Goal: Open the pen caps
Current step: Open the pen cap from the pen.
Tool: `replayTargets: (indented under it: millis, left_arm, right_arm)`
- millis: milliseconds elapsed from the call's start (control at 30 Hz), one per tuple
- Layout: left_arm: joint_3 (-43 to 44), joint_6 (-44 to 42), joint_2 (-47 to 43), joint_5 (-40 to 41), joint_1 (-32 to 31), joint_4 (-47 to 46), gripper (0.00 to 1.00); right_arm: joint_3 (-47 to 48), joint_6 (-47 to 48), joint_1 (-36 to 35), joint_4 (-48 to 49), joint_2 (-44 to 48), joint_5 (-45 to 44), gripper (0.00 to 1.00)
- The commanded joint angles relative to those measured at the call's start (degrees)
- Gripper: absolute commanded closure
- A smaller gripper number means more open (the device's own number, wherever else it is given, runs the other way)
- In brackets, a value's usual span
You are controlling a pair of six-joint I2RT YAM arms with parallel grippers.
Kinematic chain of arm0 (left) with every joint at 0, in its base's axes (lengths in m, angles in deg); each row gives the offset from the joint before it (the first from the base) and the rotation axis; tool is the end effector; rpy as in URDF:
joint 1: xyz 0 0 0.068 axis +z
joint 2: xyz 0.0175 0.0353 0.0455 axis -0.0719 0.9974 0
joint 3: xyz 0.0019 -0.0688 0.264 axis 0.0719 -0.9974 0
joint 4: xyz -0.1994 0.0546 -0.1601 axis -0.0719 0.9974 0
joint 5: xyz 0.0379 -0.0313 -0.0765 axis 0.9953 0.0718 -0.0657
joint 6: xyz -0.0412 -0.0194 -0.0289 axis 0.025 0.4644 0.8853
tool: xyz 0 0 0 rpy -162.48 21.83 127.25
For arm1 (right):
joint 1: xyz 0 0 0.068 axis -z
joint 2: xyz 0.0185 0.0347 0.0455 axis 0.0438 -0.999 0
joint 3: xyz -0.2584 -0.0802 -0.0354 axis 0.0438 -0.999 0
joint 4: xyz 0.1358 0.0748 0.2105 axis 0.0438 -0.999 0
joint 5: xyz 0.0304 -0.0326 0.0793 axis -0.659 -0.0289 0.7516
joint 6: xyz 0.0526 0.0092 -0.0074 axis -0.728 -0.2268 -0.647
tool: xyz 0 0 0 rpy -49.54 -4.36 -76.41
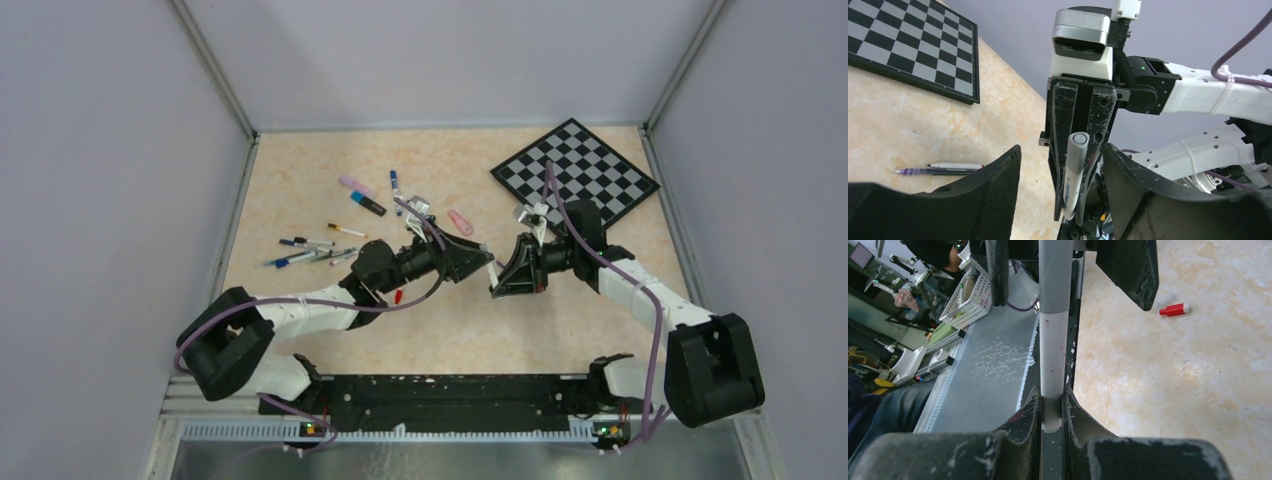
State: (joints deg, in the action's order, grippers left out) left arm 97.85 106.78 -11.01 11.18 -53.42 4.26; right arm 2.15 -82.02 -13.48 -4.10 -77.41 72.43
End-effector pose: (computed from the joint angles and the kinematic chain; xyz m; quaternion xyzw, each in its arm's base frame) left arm 0.1799 -0.2243 0.2597 0.1296 0.6269 -0.6230 0.4495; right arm 0.2102 0.0970 0.2322 -0.4038 0.6092 0.6304 0.2618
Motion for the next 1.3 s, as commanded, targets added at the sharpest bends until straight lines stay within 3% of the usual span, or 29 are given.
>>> replayTargets:
  millis: [0,100,267,367,433,667,833,1267]
  left_arm:
    - [2.80,0.96,1.09,-1.62,0.17,-6.12,0.39]
    - [3.24,1.04,1.56,-2.02,0.16,-6.31,0.45]
    - [3.41,1.52,2.00,-2.71,0.15,-6.96,0.64]
    - [3.30,1.76,2.18,-3.18,0.12,-7.65,0.86]
    - [3.30,1.75,2.15,-3.61,0.17,-8.18,0.94]
    - [3.30,-0.09,1.35,-4.06,0.12,-7.40,0.95]
    - [4.32,-2.69,0.54,-4.16,0.18,-3.98,0.84]
    - [4.26,-0.94,1.92,-5.37,0.17,-4.04,0.78]
  right_arm:
    - [1.13,1.87,-0.97,0.77,-0.52,0.08,1.00]
    - [1.22,2.00,-1.10,0.57,-0.73,-0.24,1.00]
    - [1.48,2.79,-1.14,-0.41,-0.95,-0.87,1.00]
    - [1.57,2.85,-1.10,-0.64,-1.14,-1.04,1.00]
    - [1.67,2.94,-1.09,-0.77,-1.33,-1.05,1.00]
    - [1.92,3.20,-1.14,-1.40,-1.56,-1.07,1.00]
    - [2.01,3.11,-1.14,-1.42,-1.61,-0.96,1.00]
    - [2.21,2.96,-1.14,-1.52,-1.78,-1.15,1.00]
